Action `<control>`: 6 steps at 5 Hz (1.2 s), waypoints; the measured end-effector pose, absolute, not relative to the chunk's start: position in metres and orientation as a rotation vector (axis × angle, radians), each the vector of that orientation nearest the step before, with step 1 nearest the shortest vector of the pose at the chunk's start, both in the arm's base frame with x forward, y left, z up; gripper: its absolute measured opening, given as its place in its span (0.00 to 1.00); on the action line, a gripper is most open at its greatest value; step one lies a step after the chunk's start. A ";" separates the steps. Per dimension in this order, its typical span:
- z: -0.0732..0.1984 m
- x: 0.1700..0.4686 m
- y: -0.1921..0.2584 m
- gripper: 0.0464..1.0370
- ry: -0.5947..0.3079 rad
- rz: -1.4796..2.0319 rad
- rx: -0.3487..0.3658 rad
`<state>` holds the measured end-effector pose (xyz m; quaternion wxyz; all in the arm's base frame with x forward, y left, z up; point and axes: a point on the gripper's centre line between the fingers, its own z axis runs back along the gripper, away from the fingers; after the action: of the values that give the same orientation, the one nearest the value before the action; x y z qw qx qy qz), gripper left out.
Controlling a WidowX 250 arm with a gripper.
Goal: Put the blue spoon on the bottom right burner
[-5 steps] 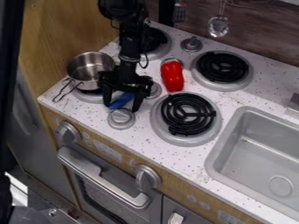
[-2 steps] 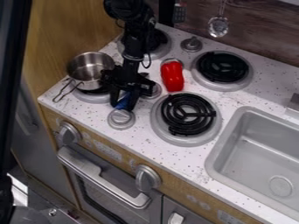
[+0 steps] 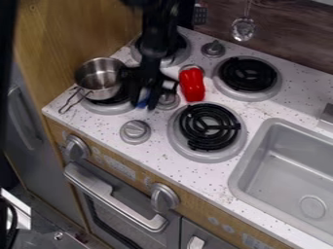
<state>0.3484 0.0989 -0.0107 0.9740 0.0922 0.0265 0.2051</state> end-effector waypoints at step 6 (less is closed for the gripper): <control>0.044 0.325 -0.035 0.13 -0.248 0.016 0.097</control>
<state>0.3255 -0.0346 0.0440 0.9911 0.0486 -0.1237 0.0078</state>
